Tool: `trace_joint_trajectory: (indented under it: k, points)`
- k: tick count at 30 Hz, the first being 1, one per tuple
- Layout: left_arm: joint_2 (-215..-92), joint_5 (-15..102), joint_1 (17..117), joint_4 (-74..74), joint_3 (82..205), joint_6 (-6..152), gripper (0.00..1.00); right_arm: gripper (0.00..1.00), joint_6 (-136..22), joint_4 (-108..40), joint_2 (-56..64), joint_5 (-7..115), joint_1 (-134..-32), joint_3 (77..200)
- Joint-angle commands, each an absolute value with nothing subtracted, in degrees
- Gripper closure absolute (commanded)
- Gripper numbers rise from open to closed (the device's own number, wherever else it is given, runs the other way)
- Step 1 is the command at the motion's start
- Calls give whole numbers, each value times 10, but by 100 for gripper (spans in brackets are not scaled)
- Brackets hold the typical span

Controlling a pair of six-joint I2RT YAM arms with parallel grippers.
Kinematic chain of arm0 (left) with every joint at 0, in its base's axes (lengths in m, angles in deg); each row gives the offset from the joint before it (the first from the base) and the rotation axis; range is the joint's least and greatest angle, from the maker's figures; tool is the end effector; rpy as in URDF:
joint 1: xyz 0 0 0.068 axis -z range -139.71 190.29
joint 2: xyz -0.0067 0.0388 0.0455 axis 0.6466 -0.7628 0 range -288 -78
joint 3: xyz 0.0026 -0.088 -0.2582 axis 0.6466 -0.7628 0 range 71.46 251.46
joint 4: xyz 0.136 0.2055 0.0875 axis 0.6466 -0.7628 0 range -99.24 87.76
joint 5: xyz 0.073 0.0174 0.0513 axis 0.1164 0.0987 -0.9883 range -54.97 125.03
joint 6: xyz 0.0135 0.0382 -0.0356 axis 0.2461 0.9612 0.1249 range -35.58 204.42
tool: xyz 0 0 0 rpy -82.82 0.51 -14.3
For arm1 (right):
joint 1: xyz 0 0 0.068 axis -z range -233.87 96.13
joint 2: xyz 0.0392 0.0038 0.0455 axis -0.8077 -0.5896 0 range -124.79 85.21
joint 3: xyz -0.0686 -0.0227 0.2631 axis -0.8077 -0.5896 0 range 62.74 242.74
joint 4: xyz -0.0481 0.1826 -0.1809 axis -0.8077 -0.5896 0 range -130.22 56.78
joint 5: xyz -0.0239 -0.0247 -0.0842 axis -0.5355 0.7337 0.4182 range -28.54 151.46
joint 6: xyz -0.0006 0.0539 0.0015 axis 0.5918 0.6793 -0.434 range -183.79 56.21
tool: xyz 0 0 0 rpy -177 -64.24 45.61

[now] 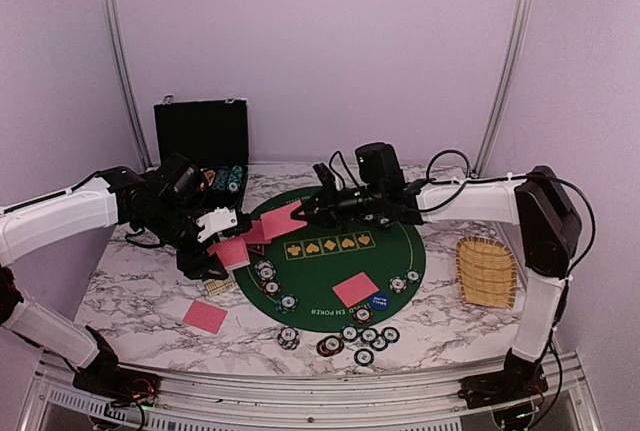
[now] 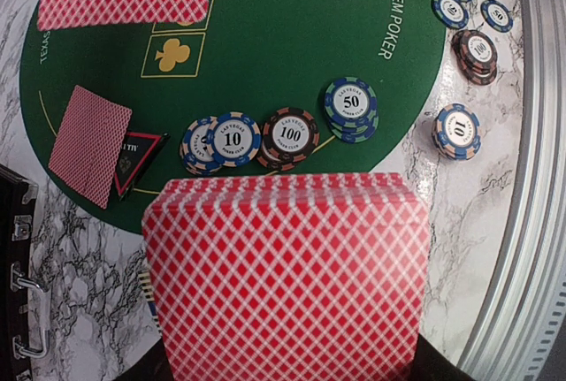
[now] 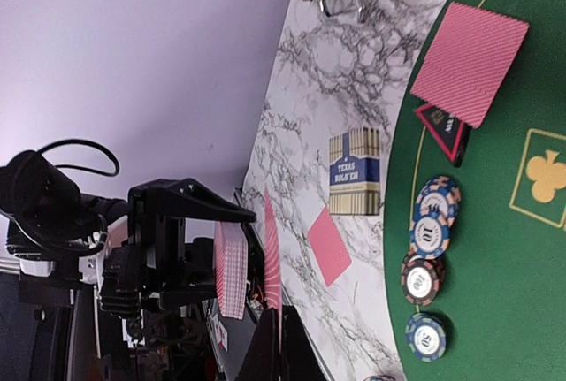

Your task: Distribute texas hold em gaming equipment

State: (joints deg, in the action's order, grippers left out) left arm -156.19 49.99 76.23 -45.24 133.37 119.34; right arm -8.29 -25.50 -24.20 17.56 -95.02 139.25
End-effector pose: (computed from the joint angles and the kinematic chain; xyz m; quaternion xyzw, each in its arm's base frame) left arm 0.2159 -0.1679 0.2676 0.5824 0.7591 -0.1279 0.2614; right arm 0.3122 0.3057 0.2375 -0.1010 0.8019 0.5812 0.0949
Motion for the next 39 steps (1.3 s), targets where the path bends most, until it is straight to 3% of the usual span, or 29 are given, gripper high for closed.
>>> trace_joint_trajectory:
  k: [1, 13, 19, 31, 33, 39]
  points:
    - [-1565, 508, 763, -454, 1336, 1191, 100, 100, -115, -284, -216, 179, -879, 1404]
    - [-1569, 509, 763, -453, 1337, 1192, 100, 100, -216, -406, -354, 258, -735, 1568]
    - [-1573, 512, 763, -454, 1339, 1194, 100, 100, -215, -436, -456, 268, -727, 1677]
    - [-1598, 470, 763, -472, 1329, 1212, 100, 100, -184, -436, -564, 266, -727, 1768]
    - [-1594, 470, 763, -472, 1325, 1213, 100, 96, -191, -447, -570, 277, -727, 1775]
    - [-1582, 467, 763, -474, 1313, 1214, 100, 72, -212, -475, -574, 298, -727, 1786]
